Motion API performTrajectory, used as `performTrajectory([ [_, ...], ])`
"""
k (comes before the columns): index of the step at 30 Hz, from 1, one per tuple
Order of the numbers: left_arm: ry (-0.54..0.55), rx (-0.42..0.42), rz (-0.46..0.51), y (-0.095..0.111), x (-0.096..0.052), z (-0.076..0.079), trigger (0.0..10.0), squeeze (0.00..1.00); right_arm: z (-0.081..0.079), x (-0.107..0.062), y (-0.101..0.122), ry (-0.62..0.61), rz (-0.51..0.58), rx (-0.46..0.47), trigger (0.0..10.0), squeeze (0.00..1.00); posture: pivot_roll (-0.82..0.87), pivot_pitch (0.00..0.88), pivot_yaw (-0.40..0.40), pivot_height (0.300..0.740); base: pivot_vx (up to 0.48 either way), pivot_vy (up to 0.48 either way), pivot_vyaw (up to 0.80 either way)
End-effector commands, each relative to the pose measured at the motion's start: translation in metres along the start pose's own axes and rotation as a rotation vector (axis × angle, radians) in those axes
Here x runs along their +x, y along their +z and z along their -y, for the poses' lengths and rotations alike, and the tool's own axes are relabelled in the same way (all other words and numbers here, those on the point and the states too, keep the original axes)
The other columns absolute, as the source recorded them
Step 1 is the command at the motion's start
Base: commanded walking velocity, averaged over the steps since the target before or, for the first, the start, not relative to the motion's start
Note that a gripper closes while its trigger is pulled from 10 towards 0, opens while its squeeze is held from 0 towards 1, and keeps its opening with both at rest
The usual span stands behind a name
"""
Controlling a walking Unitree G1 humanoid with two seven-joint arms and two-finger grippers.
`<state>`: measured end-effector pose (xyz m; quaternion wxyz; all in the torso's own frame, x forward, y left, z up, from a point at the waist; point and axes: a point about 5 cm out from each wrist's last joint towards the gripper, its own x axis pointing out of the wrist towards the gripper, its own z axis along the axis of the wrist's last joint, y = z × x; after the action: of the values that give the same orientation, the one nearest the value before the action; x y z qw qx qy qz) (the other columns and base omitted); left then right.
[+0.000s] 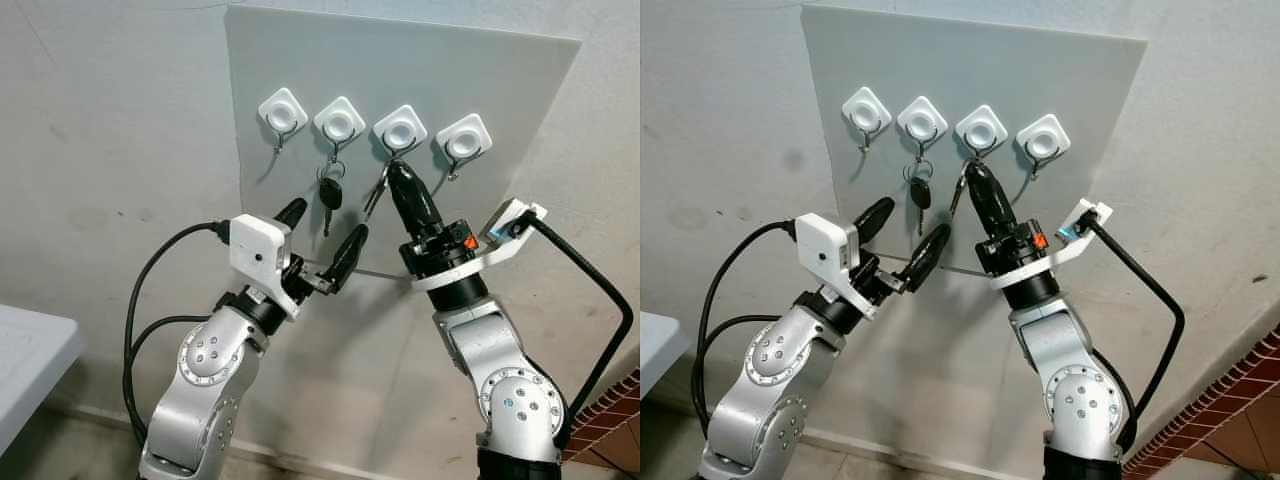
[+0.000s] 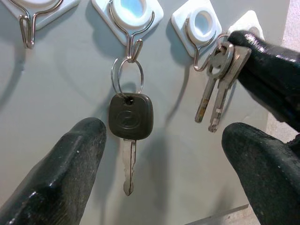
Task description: Hang keys on a hook
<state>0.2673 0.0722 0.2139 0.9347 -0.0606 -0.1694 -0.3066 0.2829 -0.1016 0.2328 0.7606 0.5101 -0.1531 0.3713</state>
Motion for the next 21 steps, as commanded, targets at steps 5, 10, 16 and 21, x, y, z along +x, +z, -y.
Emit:
performTrajectory([
  [5,-0.007,-0.004,0.006,0.003,0.000,0.002,10.0,0.00,0.001,0.004,0.003,-0.019,0.026,0.022,10.0,0.00,0.06,0.000,-0.046,0.740,0.000,0.000,0.00],
  [10,-0.007,-0.006,0.005,0.002,0.000,0.003,10.0,0.00,0.002,0.008,0.005,-0.043,0.037,0.032,10.0,0.00,0.06,0.000,-0.045,0.740,0.000,0.000,0.00],
  [16,-0.006,-0.008,0.005,0.003,0.000,0.003,10.0,0.00,0.006,0.011,0.007,-0.069,0.047,0.041,10.0,0.00,0.07,0.000,-0.046,0.740,0.000,0.000,0.00],
  [21,-0.005,-0.008,0.005,0.003,-0.001,0.003,10.0,0.00,0.007,0.013,0.008,-0.087,0.056,0.040,10.0,0.00,0.07,0.000,-0.046,0.740,0.000,0.000,0.00],
])
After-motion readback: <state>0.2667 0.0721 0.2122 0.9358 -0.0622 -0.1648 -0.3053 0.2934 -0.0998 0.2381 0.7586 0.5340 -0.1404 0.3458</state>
